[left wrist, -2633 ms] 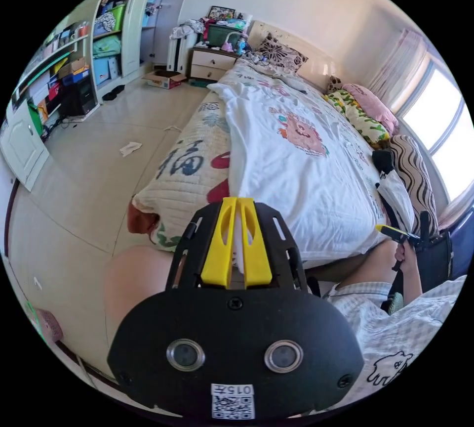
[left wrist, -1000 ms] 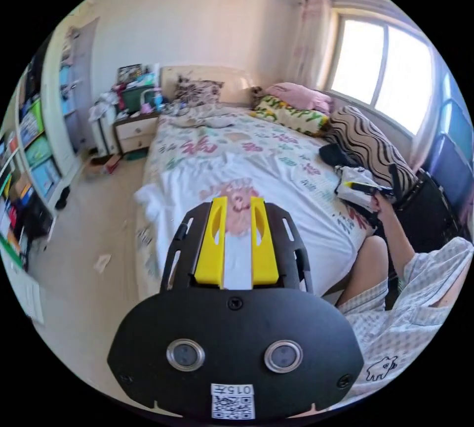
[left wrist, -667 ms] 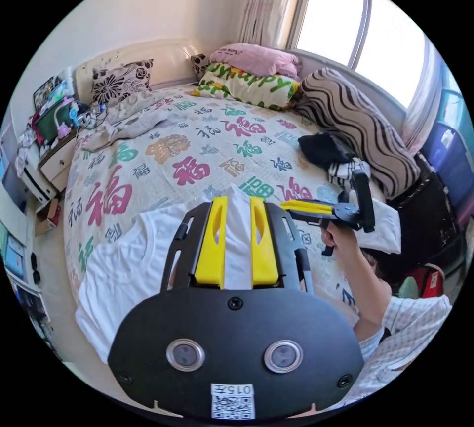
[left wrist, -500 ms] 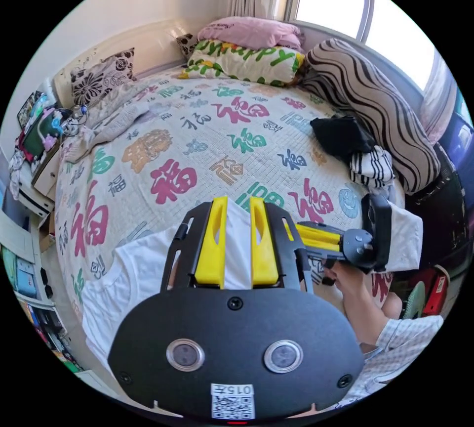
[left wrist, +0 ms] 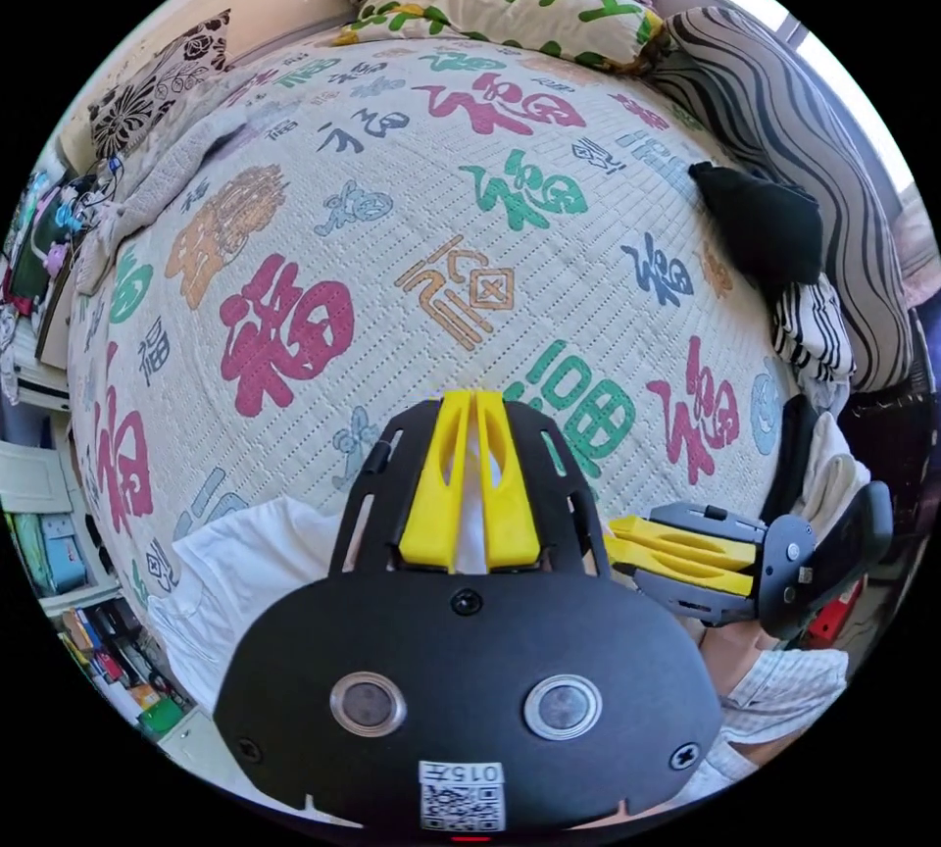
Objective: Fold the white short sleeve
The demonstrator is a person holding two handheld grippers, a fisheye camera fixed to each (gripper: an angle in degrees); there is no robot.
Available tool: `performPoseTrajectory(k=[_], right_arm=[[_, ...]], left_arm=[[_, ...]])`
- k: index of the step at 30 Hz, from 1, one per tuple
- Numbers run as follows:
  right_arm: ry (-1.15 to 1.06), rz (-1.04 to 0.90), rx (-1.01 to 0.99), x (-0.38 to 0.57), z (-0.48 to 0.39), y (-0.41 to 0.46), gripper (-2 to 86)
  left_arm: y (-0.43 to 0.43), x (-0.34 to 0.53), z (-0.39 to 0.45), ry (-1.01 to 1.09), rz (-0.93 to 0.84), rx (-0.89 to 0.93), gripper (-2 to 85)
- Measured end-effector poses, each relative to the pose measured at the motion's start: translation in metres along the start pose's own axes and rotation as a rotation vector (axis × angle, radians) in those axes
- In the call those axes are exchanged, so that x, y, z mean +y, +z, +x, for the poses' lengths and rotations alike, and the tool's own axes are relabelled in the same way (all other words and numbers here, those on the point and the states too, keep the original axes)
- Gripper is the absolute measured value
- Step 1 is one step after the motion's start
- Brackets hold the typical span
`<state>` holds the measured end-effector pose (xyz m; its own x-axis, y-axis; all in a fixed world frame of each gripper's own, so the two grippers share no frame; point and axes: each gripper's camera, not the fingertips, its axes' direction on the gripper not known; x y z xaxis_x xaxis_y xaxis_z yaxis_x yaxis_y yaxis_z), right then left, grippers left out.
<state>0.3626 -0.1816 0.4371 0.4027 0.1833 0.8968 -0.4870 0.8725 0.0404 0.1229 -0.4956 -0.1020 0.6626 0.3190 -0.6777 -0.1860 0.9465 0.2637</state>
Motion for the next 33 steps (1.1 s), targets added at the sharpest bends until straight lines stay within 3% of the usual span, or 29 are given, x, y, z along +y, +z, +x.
performPoseTrajectory(k=[4,8,14,20,26,31,33], right_arm=[[0.028,0.041,-0.030,-0.003,0.006,-0.009,0.2],[0.026,0.019,-0.047,-0.010,0.005,-0.004,0.3],[-0.005,-0.089,0.010,-0.024,-0.013,0.025,1.2],[0.004,-0.082,0.045,-0.032,-0.029,0.034,5.9],[-0.045,0.047,0.012,-0.039,-0.064,0.019,7.9],[-0.227,0.073,-0.086,-0.046,-0.135,0.027,7.5],[-0.381,0.044,-0.143,-0.045,-0.195,0.043,7.5]], left_arm=[[-0.007,-0.015,0.021,0.091,0.061,0.062,-0.5],[0.006,-0.028,0.042,0.184,0.001,0.030,-0.6],[-0.006,-0.025,0.017,0.109,0.030,0.073,1.6],[-0.080,0.008,-0.021,0.094,0.222,0.100,6.9],[-0.220,0.160,-0.094,0.047,0.503,0.212,6.7],[-0.304,0.350,-0.199,-0.313,0.539,0.002,7.7],[-0.316,0.459,-0.250,-0.560,0.546,-0.097,8.1]])
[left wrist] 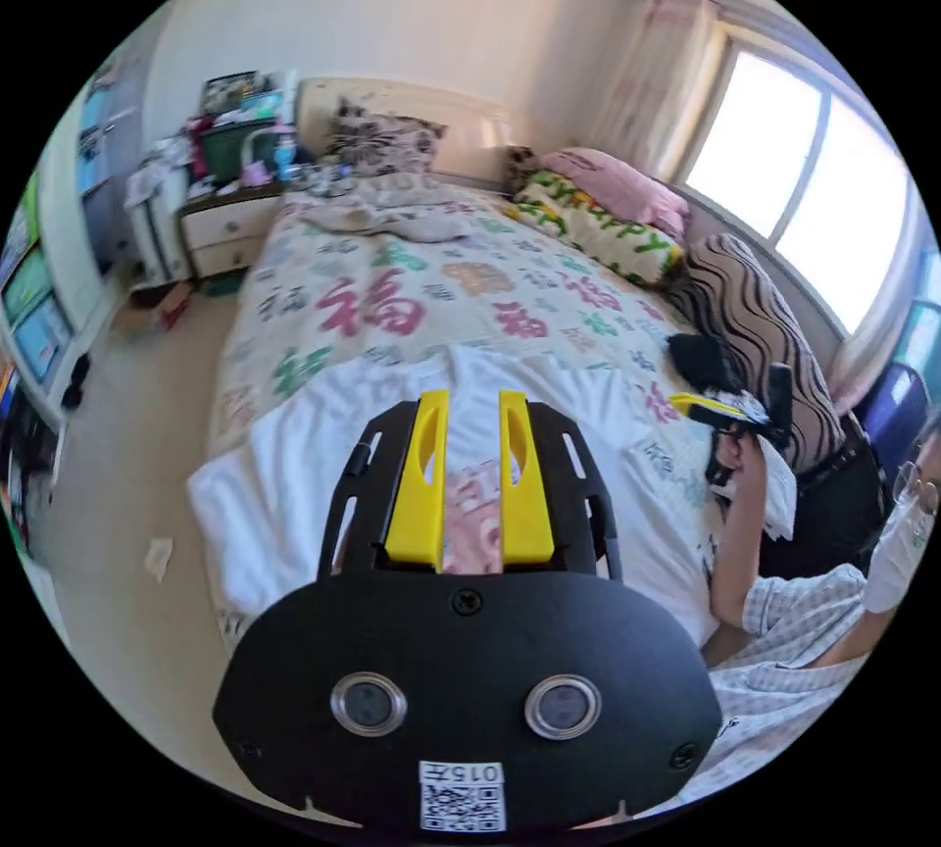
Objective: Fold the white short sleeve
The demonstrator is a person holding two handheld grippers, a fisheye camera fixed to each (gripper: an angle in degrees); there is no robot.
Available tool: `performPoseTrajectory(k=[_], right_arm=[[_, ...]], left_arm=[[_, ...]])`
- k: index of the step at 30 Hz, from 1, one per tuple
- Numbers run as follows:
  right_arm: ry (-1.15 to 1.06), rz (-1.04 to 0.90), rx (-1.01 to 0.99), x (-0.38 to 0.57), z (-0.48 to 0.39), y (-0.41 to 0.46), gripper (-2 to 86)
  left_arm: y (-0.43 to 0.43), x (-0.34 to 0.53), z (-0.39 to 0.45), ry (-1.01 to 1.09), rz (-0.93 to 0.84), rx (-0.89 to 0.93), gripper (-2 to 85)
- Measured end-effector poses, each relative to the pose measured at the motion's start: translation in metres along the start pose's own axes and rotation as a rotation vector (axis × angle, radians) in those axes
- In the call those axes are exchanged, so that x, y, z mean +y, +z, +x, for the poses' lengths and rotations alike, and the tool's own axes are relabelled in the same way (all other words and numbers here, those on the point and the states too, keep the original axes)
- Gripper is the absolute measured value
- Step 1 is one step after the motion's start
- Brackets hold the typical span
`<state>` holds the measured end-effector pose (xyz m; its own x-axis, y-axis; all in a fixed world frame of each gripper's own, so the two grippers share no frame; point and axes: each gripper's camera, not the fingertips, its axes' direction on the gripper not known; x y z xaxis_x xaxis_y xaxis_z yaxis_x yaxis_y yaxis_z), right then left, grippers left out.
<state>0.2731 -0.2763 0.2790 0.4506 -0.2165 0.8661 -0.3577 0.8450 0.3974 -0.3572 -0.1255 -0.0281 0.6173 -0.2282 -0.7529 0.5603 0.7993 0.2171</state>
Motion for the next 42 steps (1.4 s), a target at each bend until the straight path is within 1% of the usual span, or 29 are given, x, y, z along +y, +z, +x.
performPoseTrajectory(k=[1,3,4,6,7,9,10,13,14,16,18,20,22,24,25,26,27,28,30,31,32,33,35,38,42], right_arm=[[-0.042,-0.010,-0.020,-0.004,-0.016,0.008,7.5],[-0.192,-0.077,-0.090,-0.020,-0.079,0.051,7.5],[-0.219,-0.098,-0.111,-0.024,-0.094,0.063,7.5],[-0.291,-0.207,-0.221,-0.046,-0.148,0.117,7.7],[-0.308,-0.233,-0.246,-0.052,-0.160,0.130,7.8],[-0.312,-0.332,-0.284,-0.080,-0.206,0.186,8.0],[-0.315,-0.346,-0.291,-0.087,-0.217,0.199,8.1],[-0.293,-0.395,-0.296,-0.127,-0.266,0.259,8.5],[-0.287,-0.396,-0.279,-0.144,-0.286,0.282,8.9],[-0.283,-0.410,-0.220,-0.169,-0.314,0.318,9.5],[-0.256,-0.466,-0.119,-0.197,-0.347,0.375,10.5],[-0.242,-0.537,-0.063,-0.210,-0.366,0.418,11.2],[-0.230,-0.599,0.055,-0.215,-0.379,0.458,11.6],[-0.223,-0.684,0.153,-0.212,-0.391,0.499,10.0],[-0.220,-0.697,0.178,-0.210,-0.393,0.505,9.0],[-0.225,-0.684,0.234,-0.209,-0.396,0.511,6.0],[-0.228,-0.645,0.243,-0.211,-0.398,0.508,2.1],[-0.217,-0.626,0.225,-0.213,-0.397,0.504,1.8],[-0.129,-0.510,0.048,-0.220,-0.381,0.470,0.8],[-0.101,-0.481,-0.005,-0.219,-0.375,0.460,0.7],[-0.057,-0.439,-0.098,-0.214,-0.361,0.441,0.6],[-0.019,-0.415,-0.133,-0.204,-0.347,0.426,0.6],[0.018,-0.400,-0.113,-0.184,-0.327,0.411,0.9],[0.091,-0.460,-0.101,-0.149,-0.297,0.401,2.0],[0.117,-0.453,-0.071,-0.131,-0.282,0.389,7.1]], left_arm=[[-0.010,0.014,-0.023,-0.054,-0.006,-0.024,8.2],[-0.042,0.068,-0.098,-0.216,-0.032,-0.067,8.2],[-0.048,0.081,-0.113,-0.249,-0.039,-0.077,8.1],[-0.064,0.117,-0.160,-0.355,-0.038,-0.075,8.1],[-0.066,0.122,-0.170,-0.375,-0.028,-0.058,8.1],[-0.069,0.132,-0.197,-0.420,0.032,0.019,8.1],[-0.069,0.132,-0.202,-0.425,0.043,0.032,8.1],[-0.073,0.121,-0.218,-0.456,0.083,0.174,7.9],[-0.076,0.114,-0.216,-0.432,0.093,0.174,7.9],[-0.073,0.103,-0.212,-0.390,0.017,0.122,7.8],[-0.070,0.096,-0.209,-0.353,-0.041,0.171,8.1],[-0.077,0.093,-0.208,-0.359,-0.034,0.182,8.3],[-0.086,0.092,-0.208,-0.371,-0.002,0.244,8.3],[-0.097,0.089,-0.208,-0.375,0.010,0.279,8.4],[-0.100,0.088,-0.207,-0.368,0.007,0.278,8.4],[-0.107,0.085,-0.205,-0.346,-0.006,0.272,8.4],[-0.114,0.082,-0.203,-0.324,-0.020,0.260,8.3],[-0.119,0.081,-0.201,-0.312,-0.021,0.253,8.3],[-0.136,0.082,-0.196,-0.299,0.009,0.219,8.3],[-0.140,0.082,-0.194,-0.295,0.016,0.219,8.3],[-0.144,0.080,-0.189,-0.280,0.015,0.219,8.4],[-0.147,0.076,-0.182,-0.252,0.005,0.213,8.4],[-0.150,0.072,-0.169,-0.203,-0.008,0.193,8.8],[-0.154,0.067,-0.144,-0.111,-0.031,0.153,9.7],[-0.160,0.062,-0.113,-0.001,-0.039,0.095,10.4]])
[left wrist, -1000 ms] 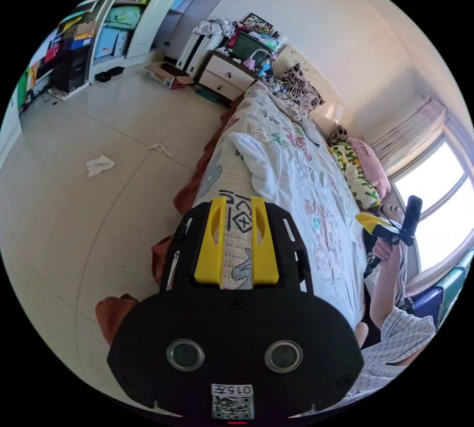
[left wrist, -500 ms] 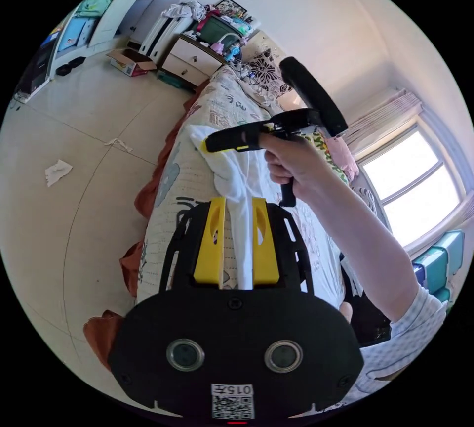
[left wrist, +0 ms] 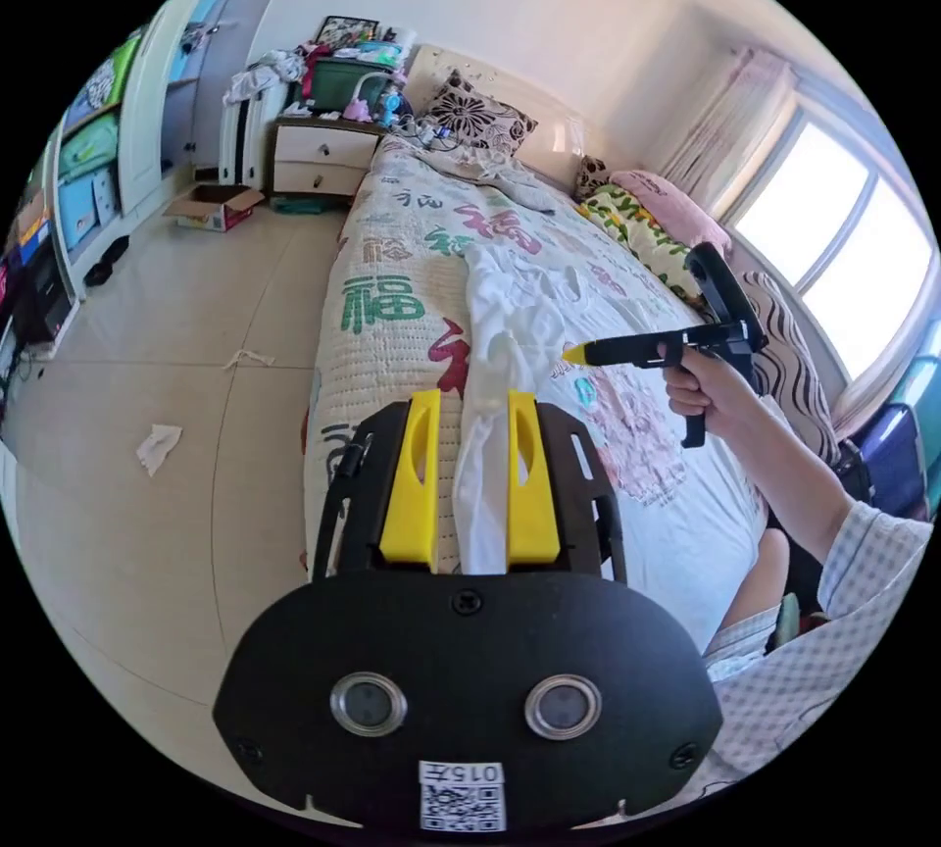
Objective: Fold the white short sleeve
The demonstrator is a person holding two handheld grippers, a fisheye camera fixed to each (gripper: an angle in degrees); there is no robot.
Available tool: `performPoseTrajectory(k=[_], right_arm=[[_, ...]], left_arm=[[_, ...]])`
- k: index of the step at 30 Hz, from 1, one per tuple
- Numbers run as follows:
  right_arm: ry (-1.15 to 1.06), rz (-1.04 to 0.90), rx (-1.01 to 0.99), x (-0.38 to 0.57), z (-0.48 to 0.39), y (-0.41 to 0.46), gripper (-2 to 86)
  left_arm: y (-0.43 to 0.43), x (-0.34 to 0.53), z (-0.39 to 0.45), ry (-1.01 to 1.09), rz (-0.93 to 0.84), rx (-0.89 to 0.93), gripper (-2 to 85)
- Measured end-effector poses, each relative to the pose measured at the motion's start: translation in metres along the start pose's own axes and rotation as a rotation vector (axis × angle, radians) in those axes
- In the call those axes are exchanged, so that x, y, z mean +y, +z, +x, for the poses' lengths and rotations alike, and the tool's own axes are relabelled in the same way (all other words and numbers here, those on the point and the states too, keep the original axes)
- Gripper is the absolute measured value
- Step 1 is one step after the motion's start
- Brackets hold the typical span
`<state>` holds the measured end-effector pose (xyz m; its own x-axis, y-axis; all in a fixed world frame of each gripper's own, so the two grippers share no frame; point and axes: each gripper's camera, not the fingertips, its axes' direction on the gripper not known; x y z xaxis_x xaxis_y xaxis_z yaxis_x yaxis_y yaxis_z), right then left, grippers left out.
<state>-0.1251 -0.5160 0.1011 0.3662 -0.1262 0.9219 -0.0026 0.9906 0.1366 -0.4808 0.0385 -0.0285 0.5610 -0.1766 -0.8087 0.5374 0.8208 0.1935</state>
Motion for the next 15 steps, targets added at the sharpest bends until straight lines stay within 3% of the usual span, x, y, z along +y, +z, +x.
performPoseTrajectory(k=[8,12,15], right_arm=[[-0.023,0.031,0.182,-0.017,-0.024,0.012,10.5],[-0.020,-0.021,0.183,-0.015,-0.026,0.024,2.7],[-0.054,0.049,0.149,-0.017,-0.040,0.011,1.1]], left_arm=[[-0.002,-0.029,0.046,0.164,-0.011,0.010,12.0],[0.021,-0.053,0.043,0.146,-0.166,0.026,3.0],[-0.009,-0.047,0.035,0.122,-0.009,0.019,0.3]])
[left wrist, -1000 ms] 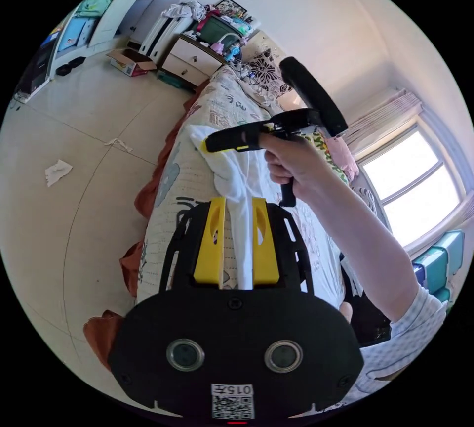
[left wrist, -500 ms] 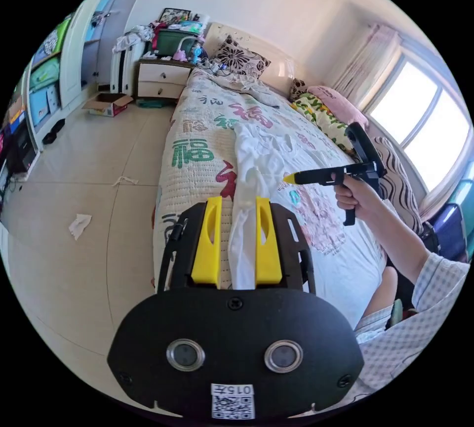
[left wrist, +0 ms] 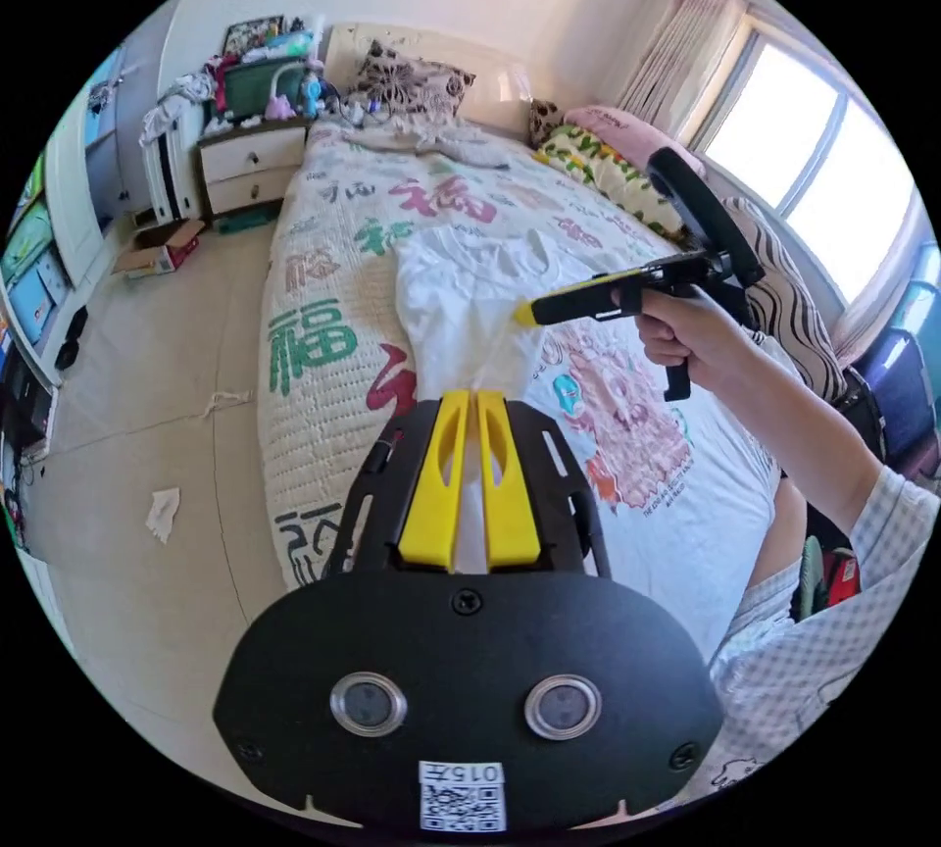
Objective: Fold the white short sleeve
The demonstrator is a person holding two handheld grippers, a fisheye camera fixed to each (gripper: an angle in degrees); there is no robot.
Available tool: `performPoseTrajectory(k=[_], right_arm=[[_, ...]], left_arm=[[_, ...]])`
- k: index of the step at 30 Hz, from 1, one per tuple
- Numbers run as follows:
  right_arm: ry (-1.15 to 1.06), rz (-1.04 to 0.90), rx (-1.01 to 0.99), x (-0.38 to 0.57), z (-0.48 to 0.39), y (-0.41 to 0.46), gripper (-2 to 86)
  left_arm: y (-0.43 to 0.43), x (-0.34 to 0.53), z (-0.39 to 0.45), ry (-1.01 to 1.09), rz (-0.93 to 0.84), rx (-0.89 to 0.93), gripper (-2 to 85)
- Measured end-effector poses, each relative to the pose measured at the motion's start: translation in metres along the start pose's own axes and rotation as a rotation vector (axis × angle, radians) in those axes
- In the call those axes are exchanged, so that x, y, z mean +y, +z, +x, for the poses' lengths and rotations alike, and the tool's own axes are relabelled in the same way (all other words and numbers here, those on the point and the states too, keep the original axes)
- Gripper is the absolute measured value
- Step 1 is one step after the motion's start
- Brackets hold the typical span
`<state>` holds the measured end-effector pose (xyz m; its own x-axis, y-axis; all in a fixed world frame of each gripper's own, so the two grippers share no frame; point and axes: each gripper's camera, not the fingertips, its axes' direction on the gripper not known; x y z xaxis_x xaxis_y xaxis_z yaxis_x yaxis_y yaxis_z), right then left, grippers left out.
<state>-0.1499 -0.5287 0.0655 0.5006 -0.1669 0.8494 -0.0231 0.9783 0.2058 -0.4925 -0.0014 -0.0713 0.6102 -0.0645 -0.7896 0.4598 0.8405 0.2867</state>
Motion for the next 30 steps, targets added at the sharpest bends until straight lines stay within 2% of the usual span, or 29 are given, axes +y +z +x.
performPoseTrajectory(k=[3,6,10,15,19,22,26,30], right_arm=[[-0.076,0.072,-0.013,-0.019,-0.031,-0.013,0.4],[-0.167,0.090,0.009,-0.047,-0.078,-0.007,0.2],[-0.247,-0.004,0.059,-0.077,-0.131,0.031,0.1],[-0.347,-0.164,0.232,-0.075,-0.179,0.098,0.6],[-0.353,-0.184,0.233,-0.060,-0.185,0.111,2.1],[-0.379,-0.137,0.129,-0.044,-0.187,0.092,6.1],[-0.411,-0.018,-0.056,0.002,-0.174,0.022,8.0],[-0.478,0.092,-0.113,0.105,-0.137,-0.072,7.8]], left_arm=[[-0.036,0.010,-0.029,-0.137,0.170,-0.024,-0.3],[-0.058,0.024,-0.066,-0.315,0.255,-0.022,-0.5],[-0.061,0.047,-0.103,-0.493,0.256,-0.046,-0.6],[-0.042,0.070,-0.134,-0.665,0.205,-0.001,-0.6],[-0.034,0.066,-0.131,-0.682,0.171,-0.019,-0.3],[-0.030,0.063,-0.126,-0.683,0.148,-0.032,0.7],[-0.049,0.060,-0.109,-0.639,0.187,-0.186,5.7],[-0.088,0.045,-0.076,-0.462,0.239,-0.186,7.7]])
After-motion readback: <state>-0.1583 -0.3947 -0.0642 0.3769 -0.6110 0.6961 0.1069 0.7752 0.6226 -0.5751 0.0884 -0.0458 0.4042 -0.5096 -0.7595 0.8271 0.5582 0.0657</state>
